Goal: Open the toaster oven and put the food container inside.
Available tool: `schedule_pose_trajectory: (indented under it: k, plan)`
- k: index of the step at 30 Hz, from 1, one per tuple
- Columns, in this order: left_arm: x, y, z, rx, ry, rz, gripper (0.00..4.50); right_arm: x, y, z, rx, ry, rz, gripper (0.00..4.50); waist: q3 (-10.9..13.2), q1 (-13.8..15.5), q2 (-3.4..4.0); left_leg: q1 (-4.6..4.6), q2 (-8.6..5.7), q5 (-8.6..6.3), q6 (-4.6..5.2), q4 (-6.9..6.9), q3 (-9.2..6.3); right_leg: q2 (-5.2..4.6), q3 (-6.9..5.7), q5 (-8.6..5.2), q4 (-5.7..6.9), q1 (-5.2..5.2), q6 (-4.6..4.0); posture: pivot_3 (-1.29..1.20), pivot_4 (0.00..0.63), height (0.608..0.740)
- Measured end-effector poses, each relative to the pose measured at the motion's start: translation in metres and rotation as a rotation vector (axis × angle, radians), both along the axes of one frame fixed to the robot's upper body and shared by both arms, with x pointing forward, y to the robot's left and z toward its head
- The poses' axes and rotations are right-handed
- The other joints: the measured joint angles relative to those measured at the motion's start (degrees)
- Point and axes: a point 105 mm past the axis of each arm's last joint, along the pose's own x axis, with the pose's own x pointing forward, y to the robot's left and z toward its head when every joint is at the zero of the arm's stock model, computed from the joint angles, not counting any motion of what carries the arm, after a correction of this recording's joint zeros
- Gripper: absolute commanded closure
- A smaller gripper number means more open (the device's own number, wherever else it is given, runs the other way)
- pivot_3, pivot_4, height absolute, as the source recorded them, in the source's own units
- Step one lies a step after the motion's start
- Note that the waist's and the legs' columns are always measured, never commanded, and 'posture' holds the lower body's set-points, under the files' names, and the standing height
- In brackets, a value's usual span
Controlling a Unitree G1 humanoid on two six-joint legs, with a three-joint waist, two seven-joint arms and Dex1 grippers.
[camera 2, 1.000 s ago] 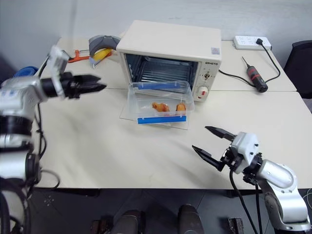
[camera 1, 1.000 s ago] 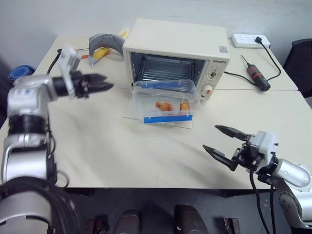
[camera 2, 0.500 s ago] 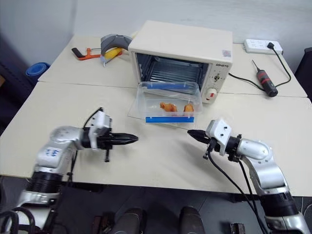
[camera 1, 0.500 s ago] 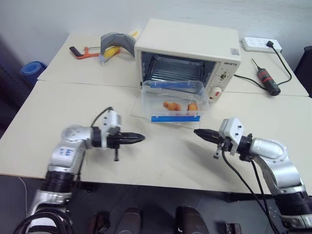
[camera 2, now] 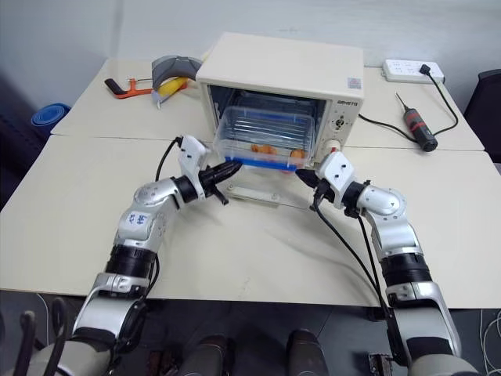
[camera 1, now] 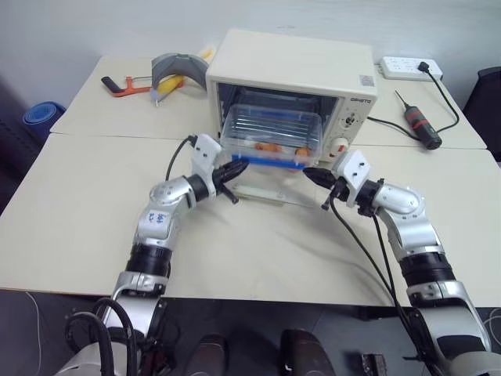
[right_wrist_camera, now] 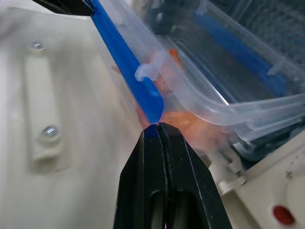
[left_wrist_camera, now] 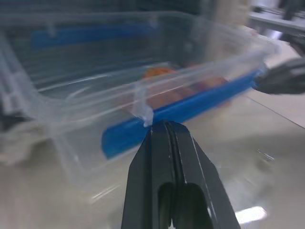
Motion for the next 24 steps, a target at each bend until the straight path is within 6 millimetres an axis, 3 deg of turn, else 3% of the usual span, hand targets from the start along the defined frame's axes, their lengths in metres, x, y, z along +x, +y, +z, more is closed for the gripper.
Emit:
schedule_pose_trajectory:
  k: [7, 13, 15, 16, 19, 22, 24]
  plan:
    - [0.033, -0.013, 0.018, -0.054, -0.026, 0.088, 4.5, 0.035, 0.007, 0.021, 0.031, -0.04, -0.1, 4.48, 0.0, -1.0, 0.0, -0.07, 0.02, 0.0, 0.0, -0.13, -0.01, 0.0, -0.06, 0.0, -0.02, -0.1, 0.0, 0.0, 0.15, 0.74]
    - [0.034, -0.016, 0.017, -0.084, -0.039, 0.066, 4.5, 0.038, 0.01, 0.02, 0.061, -0.024, -0.092, 4.48, 0.0, -1.5, 0.0, -0.11, 0.02, 0.0, 0.0, -0.14, 0.0, 0.0, -0.07, 0.0, -0.01, -0.17, 0.0, 0.0, 0.15, 0.74]
    - [0.025, -0.011, 0.013, -0.065, -0.056, 0.004, 4.5, 0.029, 0.012, 0.015, 0.071, 0.008, -0.029, 4.48, 0.0, -1.8, 0.02, -0.11, 0.03, 0.0, 0.0, -0.14, 0.0, 0.0, -0.07, 0.0, 0.0, -0.19, 0.0, 0.0, 0.15, 0.74]
    - [0.016, 0.0, 0.011, -0.046, -0.072, -0.038, 4.5, 0.018, 0.01, 0.012, 0.072, 0.029, 0.023, 4.48, 0.0, -2.1, 0.03, -0.12, 0.04, 0.0, 0.0, -0.11, -0.02, 0.0, -0.06, 0.0, 0.01, -0.22, 0.0, 0.0, 0.15, 0.74]
    - [-0.007, 0.041, 0.002, -0.005, -0.063, -0.086, 3.89, -0.004, -0.015, 0.002, 0.087, 0.101, 0.049, 4.5, 0.0, -2.3, 0.04, -0.23, 0.04, 0.0, 0.0, -0.14, 0.01, 0.0, -0.03, 0.0, 0.01, -0.36, 0.0, 0.0, 0.15, 0.74]
    - [-0.05, 0.08, 0.014, 0.022, -0.118, -0.203, 3.09, -0.019, -0.058, 0.002, 0.049, 0.128, -0.03, 4.5, 0.0, -2.4, 0.05, -0.29, 0.07, 0.0, -0.01, -0.15, 0.05, 0.0, 0.05, 0.0, 0.08, -0.49, 0.0, 0.0, 0.15, 0.74]
    - [-0.066, 0.099, 0.025, 0.048, -0.116, -0.219, 2.47, -0.022, -0.078, 0.004, 0.031, 0.135, -0.08, 4.5, 0.0, -2.2, 0.06, -0.19, 0.07, 0.01, -0.01, -0.11, 0.09, 0.0, 0.05, 0.0, 0.06, -0.33, 0.0, 0.0, 0.15, 0.74]
